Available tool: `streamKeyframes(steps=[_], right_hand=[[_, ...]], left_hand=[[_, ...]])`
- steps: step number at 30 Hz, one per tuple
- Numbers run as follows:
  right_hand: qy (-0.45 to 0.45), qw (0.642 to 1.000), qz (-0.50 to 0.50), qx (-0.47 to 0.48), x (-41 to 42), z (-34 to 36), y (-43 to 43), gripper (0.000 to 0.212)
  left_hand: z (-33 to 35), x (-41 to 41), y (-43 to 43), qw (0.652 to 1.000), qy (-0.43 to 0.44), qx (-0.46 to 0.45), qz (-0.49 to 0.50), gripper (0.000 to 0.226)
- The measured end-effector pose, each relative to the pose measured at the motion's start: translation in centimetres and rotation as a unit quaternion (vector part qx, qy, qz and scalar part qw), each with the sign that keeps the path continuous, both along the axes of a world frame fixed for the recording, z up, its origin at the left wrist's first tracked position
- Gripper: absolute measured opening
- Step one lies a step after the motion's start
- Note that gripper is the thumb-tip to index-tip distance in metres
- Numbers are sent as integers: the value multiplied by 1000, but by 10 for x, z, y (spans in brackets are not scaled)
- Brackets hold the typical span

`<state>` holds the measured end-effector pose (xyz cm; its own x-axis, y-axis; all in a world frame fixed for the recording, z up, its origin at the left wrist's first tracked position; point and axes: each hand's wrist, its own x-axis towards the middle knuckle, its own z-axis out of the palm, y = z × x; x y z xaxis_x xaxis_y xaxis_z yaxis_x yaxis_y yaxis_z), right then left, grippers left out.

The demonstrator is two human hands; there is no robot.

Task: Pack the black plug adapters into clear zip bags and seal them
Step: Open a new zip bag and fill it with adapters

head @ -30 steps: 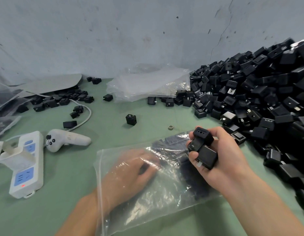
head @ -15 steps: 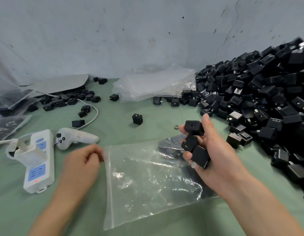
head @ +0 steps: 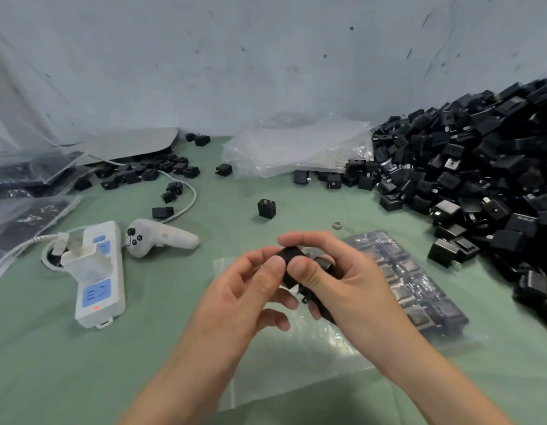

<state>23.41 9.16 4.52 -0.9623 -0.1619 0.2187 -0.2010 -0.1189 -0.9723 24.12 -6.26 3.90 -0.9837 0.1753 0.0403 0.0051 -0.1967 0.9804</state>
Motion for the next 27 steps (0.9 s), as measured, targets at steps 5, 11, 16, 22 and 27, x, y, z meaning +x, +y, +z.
streamKeyframes(steps=[5,11,16,22,27], right_hand=[[-21,999,-33,-26,1,2,2,43],[-275,862,-107,-412,-19,11,27,22],[-326,759,-81,-558,-28,4,41,24],[-318,796,-89,-508,-30,4,49,19],[-313,804,-115,-492,-33,2,56,19]], left_hand=[[-2,-6,-43,992,19,-89,86,23],[-24,-7,-104,910,3,-311,275,15],[-42,2,-81,885,74,-442,127,21],[-48,-6,-67,795,219,-566,10,44],[-46,-8,-75,815,228,-532,-25,32]])
